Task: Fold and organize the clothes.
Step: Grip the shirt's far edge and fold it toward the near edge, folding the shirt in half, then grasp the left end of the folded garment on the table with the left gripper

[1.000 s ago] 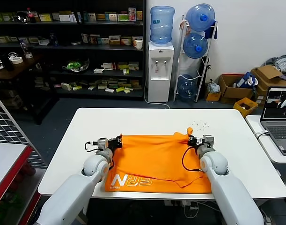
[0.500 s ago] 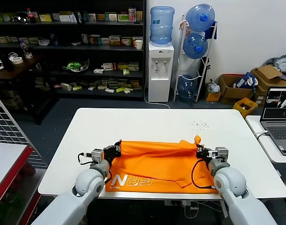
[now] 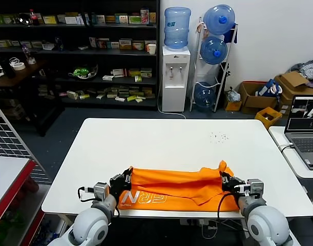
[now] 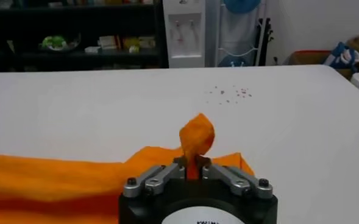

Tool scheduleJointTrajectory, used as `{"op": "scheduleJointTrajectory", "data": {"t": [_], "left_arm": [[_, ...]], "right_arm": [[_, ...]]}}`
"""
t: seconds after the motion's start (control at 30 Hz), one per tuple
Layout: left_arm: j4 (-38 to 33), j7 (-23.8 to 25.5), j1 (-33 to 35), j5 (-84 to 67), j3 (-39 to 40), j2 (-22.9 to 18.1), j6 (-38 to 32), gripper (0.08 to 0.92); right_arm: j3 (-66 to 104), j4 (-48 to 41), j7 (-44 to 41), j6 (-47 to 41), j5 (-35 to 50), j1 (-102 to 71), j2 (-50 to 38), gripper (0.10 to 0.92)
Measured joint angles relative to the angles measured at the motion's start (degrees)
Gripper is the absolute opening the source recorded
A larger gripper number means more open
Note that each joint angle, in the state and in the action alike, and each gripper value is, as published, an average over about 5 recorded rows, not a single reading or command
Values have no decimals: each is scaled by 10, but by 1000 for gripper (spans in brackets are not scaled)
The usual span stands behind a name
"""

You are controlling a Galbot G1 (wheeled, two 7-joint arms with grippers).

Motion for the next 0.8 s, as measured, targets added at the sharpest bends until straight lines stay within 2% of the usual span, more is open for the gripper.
{"op": "scheduleJointTrajectory", "data": {"t": [0.27, 0.57, 0.67, 0.8], "left_arm": [[-21, -3, 52, 14, -17, -6, -4, 478], [-12, 11, 88, 45, -37, -28, -29, 745], [-1, 16, 90, 54, -42, -37, -38, 804], [19, 22, 89, 60, -46, -46, -48, 821]], "right_arm": [[22, 27, 1, -2, 1, -38, 0, 502], [40, 40, -2, 2, -3, -67, 9, 758], [42, 43, -2, 2, -5, -71, 14, 809], [46, 47, -2, 2, -7, -78, 18, 822]]}}
